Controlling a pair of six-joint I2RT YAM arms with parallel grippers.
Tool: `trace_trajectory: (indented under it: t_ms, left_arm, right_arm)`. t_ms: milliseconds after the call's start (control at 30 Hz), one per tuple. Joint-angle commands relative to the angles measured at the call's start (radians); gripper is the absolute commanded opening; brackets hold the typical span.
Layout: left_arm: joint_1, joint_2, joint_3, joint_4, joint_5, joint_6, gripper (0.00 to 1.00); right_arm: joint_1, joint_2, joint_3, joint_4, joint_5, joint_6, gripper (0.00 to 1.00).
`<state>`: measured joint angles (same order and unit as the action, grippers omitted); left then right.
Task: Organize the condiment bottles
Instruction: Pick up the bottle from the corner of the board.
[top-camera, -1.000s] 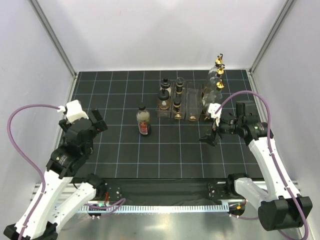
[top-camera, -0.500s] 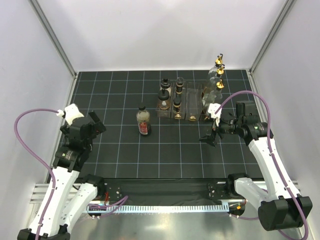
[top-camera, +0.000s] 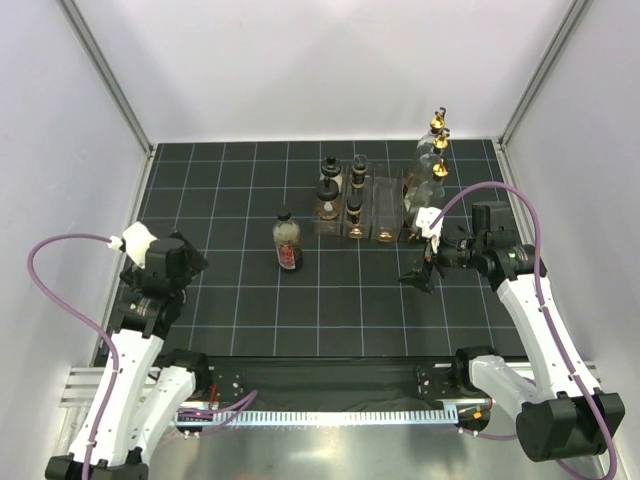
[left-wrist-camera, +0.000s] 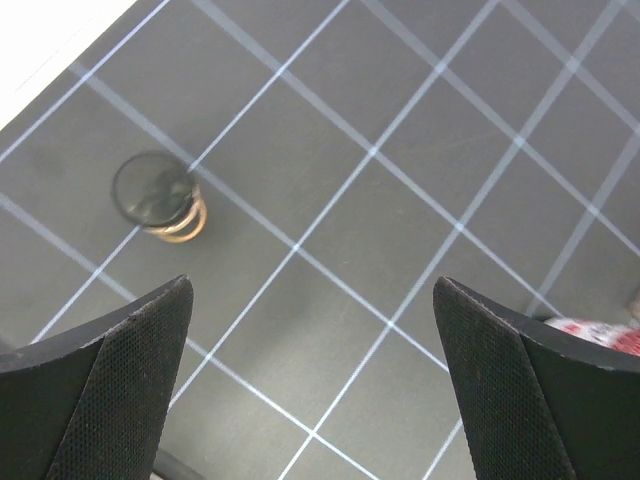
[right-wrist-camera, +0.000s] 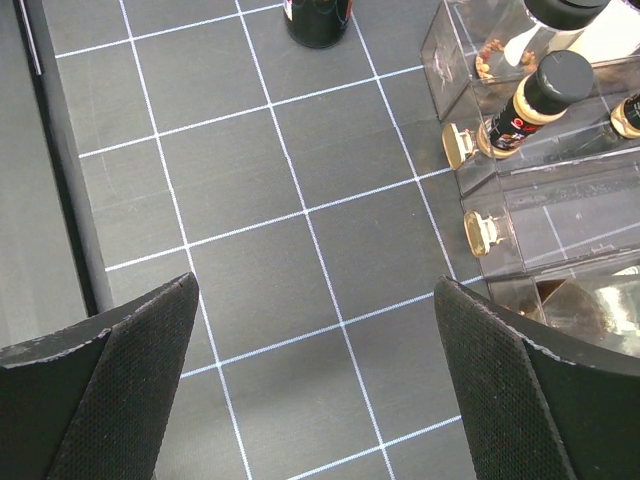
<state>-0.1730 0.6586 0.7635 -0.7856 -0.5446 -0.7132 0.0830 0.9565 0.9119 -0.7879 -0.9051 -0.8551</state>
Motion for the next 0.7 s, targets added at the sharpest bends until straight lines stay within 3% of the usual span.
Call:
trace_trajectory:
  t_ms: [0,200,400,667]
  left_arm:
    - [0.032,0.042,-0.015,-0.030,-0.060,-0.104,1.00]
    - [0.115,0.173,-0.001,-0.066,-0.091,-0.227,0.97]
    - [0.253,0.295,-0.007,-0.049,-0.025,-0.282,0.95]
    - [0.420,0.419,-0.006,0.061,0.061,-0.241,0.93]
  right_arm:
    - [-0.002,-0.009,0.007,0.006,-0.023,-0.022,1.00]
    - [-0.003,-0.013,0.010,0.001,-0.023,-0.029,1.00]
    - [-0.003,-0.018,0.010,-0.001,-0.021,-0.032,1.00]
    - [-0.002,-0.015,0.015,-0.010,-0.023,-0.039,1.00]
